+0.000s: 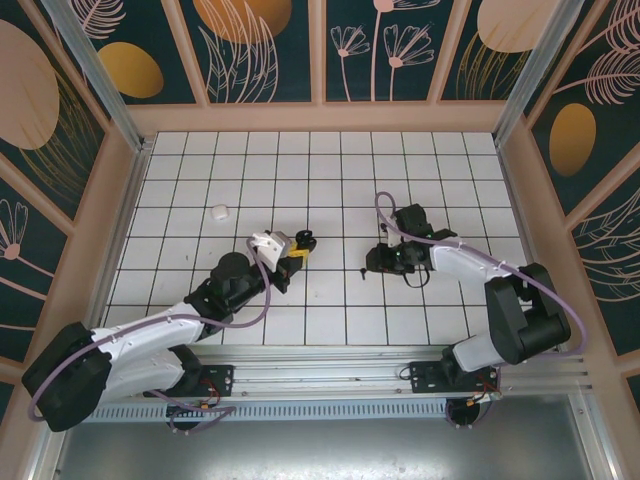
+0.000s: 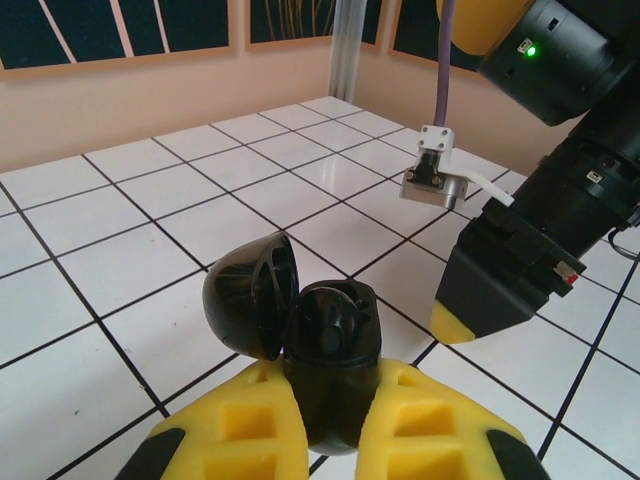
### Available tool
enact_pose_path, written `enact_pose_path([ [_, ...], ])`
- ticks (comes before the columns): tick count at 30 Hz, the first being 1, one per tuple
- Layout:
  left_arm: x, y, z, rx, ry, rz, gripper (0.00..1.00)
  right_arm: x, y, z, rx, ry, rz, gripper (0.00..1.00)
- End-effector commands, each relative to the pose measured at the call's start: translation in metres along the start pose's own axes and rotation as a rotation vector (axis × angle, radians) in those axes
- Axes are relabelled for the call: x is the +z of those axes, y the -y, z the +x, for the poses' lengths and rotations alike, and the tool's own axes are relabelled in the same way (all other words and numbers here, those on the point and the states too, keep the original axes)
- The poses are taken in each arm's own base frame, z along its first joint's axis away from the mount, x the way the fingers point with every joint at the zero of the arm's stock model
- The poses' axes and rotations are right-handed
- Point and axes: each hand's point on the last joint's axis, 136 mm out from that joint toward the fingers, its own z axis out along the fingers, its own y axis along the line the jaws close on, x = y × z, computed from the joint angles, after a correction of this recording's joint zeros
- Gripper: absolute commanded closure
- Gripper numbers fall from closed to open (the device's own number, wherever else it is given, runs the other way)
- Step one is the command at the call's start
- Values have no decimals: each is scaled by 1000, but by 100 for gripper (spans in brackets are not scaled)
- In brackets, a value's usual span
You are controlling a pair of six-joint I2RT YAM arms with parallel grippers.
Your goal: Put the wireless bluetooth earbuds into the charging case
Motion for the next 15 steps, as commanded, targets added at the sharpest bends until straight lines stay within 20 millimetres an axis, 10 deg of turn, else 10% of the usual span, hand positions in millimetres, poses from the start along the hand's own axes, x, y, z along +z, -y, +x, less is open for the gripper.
enact_pose_path([
  [1,5,5,-23,-13,63,30,100,9,-3,-1,-46,8,-21,63],
  [15,7,5,-23,-14,52,26,100,40,-6,11,-81,-70,39,63],
])
